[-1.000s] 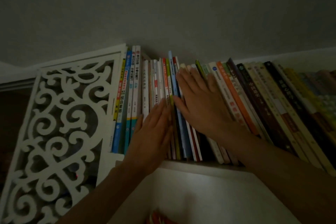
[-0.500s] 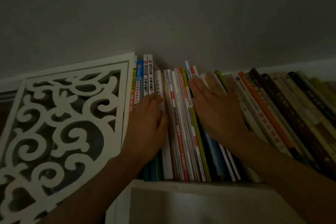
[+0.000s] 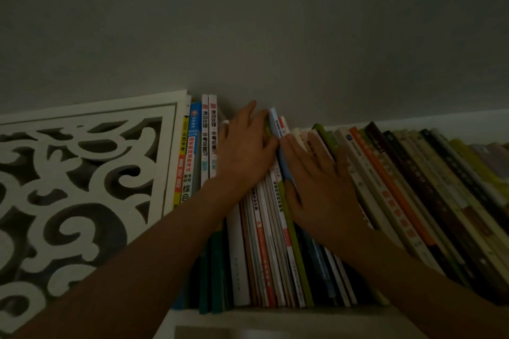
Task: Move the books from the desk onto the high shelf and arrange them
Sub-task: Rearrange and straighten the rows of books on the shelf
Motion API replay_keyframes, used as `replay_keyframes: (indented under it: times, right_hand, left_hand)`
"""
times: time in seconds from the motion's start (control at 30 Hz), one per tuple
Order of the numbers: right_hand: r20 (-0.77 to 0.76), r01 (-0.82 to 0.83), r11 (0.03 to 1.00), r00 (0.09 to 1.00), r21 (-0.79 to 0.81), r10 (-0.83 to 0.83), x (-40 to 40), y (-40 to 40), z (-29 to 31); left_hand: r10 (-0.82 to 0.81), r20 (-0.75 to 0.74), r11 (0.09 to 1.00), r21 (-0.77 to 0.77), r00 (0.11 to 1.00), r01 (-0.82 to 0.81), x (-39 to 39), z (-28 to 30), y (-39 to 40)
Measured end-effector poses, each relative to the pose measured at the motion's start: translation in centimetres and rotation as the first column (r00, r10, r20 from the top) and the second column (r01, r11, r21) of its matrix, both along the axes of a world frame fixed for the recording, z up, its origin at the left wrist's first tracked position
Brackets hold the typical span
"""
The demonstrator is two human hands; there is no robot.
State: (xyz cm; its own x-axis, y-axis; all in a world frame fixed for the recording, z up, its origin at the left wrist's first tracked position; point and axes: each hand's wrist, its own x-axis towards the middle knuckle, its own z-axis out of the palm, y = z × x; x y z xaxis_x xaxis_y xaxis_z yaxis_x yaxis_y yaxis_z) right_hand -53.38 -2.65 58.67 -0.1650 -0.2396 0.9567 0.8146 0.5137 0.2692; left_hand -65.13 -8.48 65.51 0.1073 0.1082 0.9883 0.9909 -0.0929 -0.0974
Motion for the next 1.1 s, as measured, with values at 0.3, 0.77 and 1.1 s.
replay_keyframes:
  times: [0.3, 0.77, 1.1]
  right_hand:
    - [0.017, 0.154, 0.988, 0.988, -0.007, -0.154, 0.6, 0.7, 0.7]
    - [0.069, -0.207, 0.954, 0.972, -0.216, 0.226, 0.6, -0.7, 0.4]
    - [-0.001, -0.047, 0.993, 0.999, -0.11, 0.047, 3.0, 0.8, 1.1]
  left_hand:
    - [-0.041, 0.051, 0.999, 0.033, 0.998, 0.039, 0.4, 0.6, -0.1]
    - [-0.159, -0.102, 0.985, -0.079, 0.982, 0.152, -0.7, -0.1, -1.2]
    - [-0.111, 0.086, 0.986, -0.113, 0.99, 0.12, 0.5, -1.3, -0.6]
